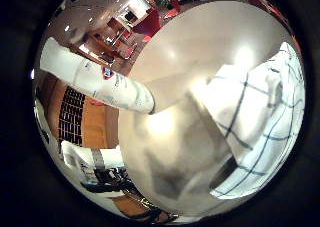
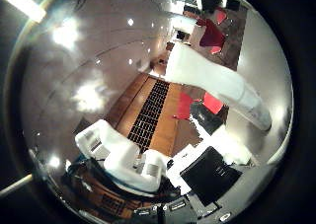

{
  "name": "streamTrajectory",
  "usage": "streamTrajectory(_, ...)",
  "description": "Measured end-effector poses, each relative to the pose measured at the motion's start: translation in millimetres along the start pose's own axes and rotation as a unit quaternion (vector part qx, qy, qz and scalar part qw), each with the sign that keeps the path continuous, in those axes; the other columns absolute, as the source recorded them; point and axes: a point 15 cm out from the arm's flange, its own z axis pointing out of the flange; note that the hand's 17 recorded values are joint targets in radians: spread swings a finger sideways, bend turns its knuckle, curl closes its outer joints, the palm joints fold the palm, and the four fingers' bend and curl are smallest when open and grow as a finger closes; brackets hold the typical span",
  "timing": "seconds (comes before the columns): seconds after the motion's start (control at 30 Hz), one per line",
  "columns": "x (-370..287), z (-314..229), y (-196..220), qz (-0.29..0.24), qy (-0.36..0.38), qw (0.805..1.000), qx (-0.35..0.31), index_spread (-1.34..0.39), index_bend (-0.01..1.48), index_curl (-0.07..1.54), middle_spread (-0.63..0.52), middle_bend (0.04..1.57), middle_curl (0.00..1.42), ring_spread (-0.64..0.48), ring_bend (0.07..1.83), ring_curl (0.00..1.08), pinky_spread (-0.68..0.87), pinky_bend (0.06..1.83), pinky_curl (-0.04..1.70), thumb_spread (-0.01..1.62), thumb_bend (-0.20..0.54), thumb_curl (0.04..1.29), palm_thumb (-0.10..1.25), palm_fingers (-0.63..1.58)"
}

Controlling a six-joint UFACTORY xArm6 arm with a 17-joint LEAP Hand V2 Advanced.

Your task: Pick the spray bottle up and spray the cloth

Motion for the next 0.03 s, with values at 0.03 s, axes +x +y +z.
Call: streamTrajectory(0.03,-1.3,-3.2,0.5,0.001,-0.003,1.000,0.000,-0.25,0.20,0.43,0.02,0.34,0.39,0.07,0.53,0.29,0.44,0.30,0.40,1.04,-0.021,0.53,0.80,0.26)
